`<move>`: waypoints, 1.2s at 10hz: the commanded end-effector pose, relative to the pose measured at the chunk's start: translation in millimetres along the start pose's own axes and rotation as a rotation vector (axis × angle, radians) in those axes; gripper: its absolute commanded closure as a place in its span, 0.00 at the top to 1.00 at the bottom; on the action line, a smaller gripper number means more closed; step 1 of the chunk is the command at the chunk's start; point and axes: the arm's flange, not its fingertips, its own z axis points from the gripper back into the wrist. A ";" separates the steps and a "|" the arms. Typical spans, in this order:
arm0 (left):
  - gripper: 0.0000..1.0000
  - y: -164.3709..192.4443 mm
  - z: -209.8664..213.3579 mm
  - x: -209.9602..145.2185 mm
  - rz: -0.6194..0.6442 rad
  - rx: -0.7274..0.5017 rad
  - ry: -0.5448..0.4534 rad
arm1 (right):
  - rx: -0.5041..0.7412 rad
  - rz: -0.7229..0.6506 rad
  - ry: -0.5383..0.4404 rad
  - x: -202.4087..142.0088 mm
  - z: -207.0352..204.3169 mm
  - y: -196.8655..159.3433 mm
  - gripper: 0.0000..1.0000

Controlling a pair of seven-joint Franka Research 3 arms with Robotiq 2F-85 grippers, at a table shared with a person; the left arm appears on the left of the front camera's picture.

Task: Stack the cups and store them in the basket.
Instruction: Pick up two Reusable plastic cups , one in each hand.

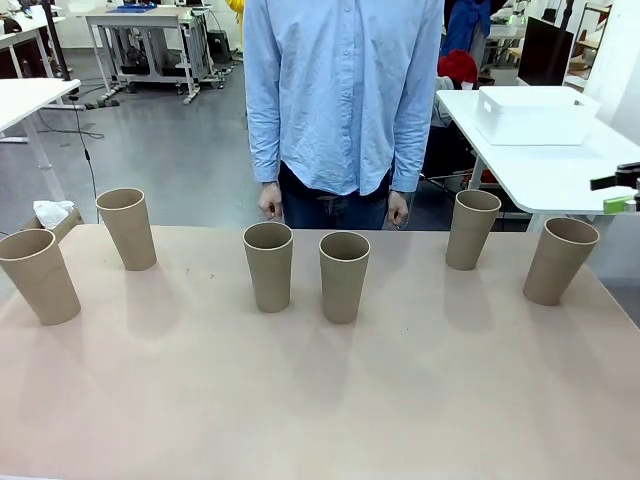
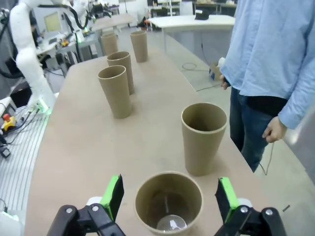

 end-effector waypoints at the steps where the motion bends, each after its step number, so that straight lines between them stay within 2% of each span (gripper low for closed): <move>1: 1.00 7.7 12.4 -17.5 -0.072 -0.049 -0.107 | -0.004 0.043 -0.112 -18.6 12.9 -8.3 1.00; 3: 1.00 -0.9 1.2 -37.2 -0.033 -0.029 -0.171 | -0.056 0.035 -0.220 -30.7 12.1 4.0 1.00; 4: 1.00 -2.1 9.7 -30.0 -0.044 -0.031 -0.090 | -0.016 0.013 -0.086 -30.4 13.5 -2.9 1.00; 6: 1.00 -2.1 9.7 -30.0 -0.044 -0.031 -0.090 | -0.016 0.013 -0.086 -30.4 13.5 -2.9 1.00; 7: 1.00 -0.2 6.3 -40.8 -0.040 -0.035 -0.118 | -0.027 0.009 -0.129 -37.2 17.2 -1.3 1.00; 9: 1.00 30.0 12.3 -70.9 0.043 -0.022 -0.166 | 0.004 -0.019 -0.224 -68.1 23.2 -36.6 1.00; 12: 1.00 27.0 7.3 -117.8 0.054 -0.096 -0.188 | 0.056 0.010 -0.302 -108.8 14.7 -58.0 1.00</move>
